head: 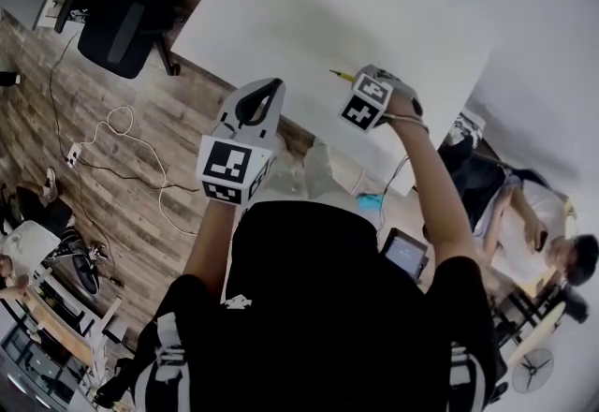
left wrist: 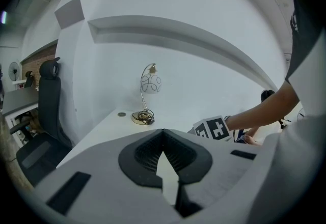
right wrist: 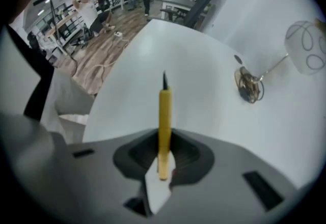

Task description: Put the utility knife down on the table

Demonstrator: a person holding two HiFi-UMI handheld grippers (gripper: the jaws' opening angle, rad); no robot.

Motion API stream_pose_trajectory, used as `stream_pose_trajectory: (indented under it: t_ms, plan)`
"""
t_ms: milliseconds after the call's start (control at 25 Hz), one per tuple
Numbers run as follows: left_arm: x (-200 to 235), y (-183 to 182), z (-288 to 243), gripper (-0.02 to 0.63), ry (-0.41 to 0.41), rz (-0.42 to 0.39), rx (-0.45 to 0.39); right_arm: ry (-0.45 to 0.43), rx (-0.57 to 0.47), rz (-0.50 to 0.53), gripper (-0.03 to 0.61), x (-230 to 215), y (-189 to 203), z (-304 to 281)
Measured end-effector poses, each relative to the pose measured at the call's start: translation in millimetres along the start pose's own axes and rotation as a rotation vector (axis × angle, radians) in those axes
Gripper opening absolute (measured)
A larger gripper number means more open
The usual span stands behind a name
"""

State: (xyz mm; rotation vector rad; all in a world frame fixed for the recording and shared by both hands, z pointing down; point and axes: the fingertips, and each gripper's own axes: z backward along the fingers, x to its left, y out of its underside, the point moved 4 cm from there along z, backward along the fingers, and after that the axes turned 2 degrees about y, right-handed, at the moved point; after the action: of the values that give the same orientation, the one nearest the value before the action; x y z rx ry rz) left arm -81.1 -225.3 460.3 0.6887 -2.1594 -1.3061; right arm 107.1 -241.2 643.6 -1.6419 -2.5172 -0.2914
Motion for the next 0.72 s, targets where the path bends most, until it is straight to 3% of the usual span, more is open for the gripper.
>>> stream_pose_trajectory:
  t_ms: [280, 720]
  plan:
    - [3.4, 12.6, -1.3, 0.017, -0.020, 0.020, 0.013, 0.023, 0.034, 0.023, 0.083, -18.2, 1.4, -22.8]
    - [5.0, 21.3, -3.5, 0.017, -0.028, 0.031, 0.038, 0.103, 0.007, 0.024, 0.083, -25.7, -10.2, -41.0]
